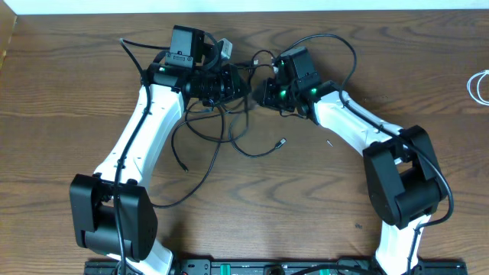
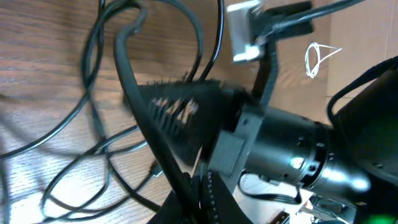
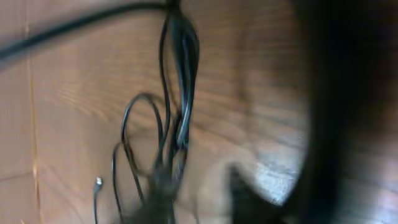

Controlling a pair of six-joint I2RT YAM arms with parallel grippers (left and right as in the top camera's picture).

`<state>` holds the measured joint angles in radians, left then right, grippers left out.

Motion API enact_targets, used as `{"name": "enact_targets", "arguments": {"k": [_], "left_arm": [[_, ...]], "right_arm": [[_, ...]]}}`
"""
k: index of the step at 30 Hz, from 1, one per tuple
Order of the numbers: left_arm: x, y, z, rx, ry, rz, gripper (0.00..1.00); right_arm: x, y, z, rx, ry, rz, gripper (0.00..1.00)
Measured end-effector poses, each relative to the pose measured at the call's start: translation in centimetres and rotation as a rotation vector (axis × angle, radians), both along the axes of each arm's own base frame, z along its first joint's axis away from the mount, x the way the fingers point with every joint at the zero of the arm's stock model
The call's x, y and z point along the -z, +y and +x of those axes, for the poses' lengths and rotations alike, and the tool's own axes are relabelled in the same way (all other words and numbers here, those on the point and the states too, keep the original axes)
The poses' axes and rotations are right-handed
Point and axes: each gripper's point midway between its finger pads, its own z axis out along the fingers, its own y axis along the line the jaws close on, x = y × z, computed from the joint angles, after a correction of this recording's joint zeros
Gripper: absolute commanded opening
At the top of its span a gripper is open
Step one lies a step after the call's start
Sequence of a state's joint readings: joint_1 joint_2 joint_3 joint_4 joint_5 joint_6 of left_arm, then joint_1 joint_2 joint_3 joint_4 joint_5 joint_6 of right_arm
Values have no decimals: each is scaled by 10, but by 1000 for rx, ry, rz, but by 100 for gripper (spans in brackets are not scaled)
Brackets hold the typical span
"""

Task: Untangle cables
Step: 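Pull a black cable out to the far upper right with the right gripper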

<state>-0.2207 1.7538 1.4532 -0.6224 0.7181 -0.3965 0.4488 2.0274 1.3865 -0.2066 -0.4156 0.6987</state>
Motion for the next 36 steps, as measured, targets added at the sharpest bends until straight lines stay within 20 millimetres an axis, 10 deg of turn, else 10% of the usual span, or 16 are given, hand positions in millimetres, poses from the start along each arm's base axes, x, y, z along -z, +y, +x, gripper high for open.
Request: {"name": "enact_targets", "arguments": {"k": [9,19,23,29,36], "left_arm": [[20,26,7,-97,7,167,7],[44,80,9,-246,19,478,7],[47,99,11,-292,8,574,7],[47,110,13,-317,-9,634,7],[49,111,12,-316,-3,641,8]], "right_arm": [[-39,-34,28,1,-77,133,1],[-207,-164,24,9,-344,392,1],[-244,-209,8,8,-419,440,1],[-261,-257,-7,34,-450,475,1],[-227,-261,-15,125,-275,464,1]]}}
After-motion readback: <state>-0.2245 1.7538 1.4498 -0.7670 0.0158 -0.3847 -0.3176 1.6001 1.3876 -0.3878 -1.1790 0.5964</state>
